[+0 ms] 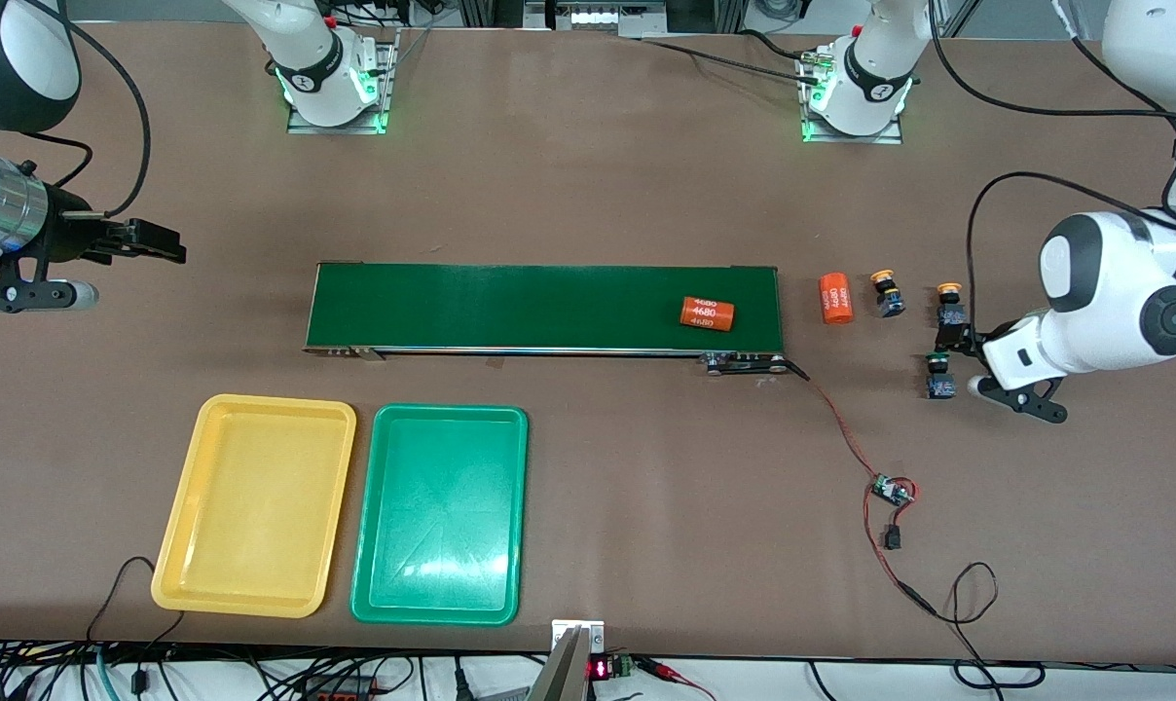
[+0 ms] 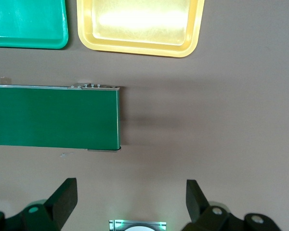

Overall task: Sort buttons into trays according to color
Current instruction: 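Grasp the green-ringed black button with the left gripper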

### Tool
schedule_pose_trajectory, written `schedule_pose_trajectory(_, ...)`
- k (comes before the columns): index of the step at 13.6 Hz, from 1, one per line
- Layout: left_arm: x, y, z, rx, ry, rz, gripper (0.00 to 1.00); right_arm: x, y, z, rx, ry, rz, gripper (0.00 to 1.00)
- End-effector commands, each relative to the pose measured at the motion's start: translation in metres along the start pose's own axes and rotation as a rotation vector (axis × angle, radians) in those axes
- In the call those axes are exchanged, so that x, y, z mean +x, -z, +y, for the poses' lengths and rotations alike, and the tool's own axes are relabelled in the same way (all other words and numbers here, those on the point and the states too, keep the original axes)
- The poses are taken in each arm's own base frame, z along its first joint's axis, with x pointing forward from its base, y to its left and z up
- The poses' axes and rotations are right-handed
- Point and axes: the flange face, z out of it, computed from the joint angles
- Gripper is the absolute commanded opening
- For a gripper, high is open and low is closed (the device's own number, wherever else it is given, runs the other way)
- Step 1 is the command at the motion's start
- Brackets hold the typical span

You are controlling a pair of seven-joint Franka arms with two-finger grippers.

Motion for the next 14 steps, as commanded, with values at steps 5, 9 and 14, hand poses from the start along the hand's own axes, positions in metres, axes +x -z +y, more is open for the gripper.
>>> schedule_pose_trajectory(5,0.017,-0.053,-0.022,0.006,0.150,0.050,1.00,0.002,0.004,0.000,0.013,0.010,-0.004,1.00)
schedule_pose_trajectory(9,0.022,-0.064,-0.030,0.008,0.153,0.065,0.97,0.002,0.004,0.000,0.013,0.008,-0.004,1.00)
schedule_pose_trajectory(14,0.014,-0.090,-0.025,-0.009,0.149,0.012,0.54,0.002,0.004,0.000,0.013,0.008,-0.005,1.00)
